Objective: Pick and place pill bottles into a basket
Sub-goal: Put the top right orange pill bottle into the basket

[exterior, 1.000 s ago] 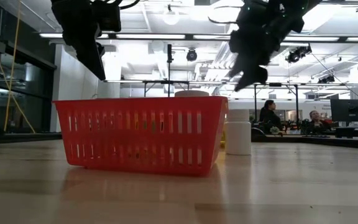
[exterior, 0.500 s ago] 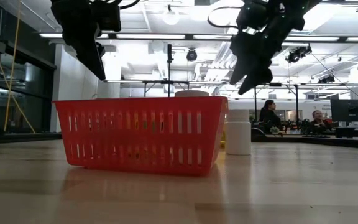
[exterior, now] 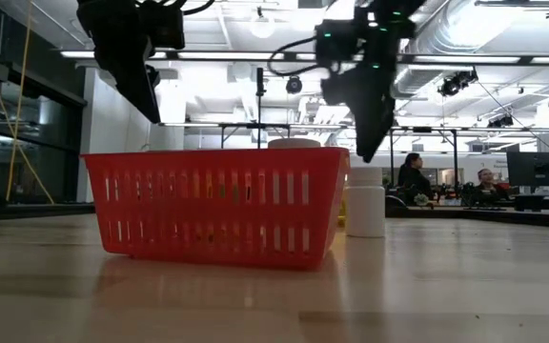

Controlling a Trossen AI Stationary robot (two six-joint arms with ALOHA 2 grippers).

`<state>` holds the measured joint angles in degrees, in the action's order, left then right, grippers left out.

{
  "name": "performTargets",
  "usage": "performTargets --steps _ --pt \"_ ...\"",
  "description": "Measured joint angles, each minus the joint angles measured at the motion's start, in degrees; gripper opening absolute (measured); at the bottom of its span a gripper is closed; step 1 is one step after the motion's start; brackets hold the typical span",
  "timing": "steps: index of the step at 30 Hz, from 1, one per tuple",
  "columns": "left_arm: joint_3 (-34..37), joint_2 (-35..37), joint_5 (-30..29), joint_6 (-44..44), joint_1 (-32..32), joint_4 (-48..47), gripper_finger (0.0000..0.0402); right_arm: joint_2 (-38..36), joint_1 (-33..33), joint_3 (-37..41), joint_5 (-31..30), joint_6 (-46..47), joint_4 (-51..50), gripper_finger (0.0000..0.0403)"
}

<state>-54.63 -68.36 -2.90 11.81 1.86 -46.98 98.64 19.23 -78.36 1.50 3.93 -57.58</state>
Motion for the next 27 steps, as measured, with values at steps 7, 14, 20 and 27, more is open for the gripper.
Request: performTargets --steps 7,14,20,27 --pt "0.0 0.0 0.0 0.0 0.0 -0.1 0.0287 8.0 -1.0 -14.8 2.4 -2.5 -9.3 0.0359" --pt "0.0 0.0 0.0 0.0 0.0 -0.3 0.0287 12.4 -2.6 -17.1 6.5 -1.6 -13.0 0.0362" --pt "0.0 0.0 0.0 0.0 0.0 -0.2 0.0287 12.8 -3.2 -16.3 5.4 -1.7 -12.5 0.0362" --pt "0.0 0.0 -0.1 0.0 0.0 -0.2 0.0287 13.2 -2.3 -16.4 4.8 -0.4 -9.0 0.0362"
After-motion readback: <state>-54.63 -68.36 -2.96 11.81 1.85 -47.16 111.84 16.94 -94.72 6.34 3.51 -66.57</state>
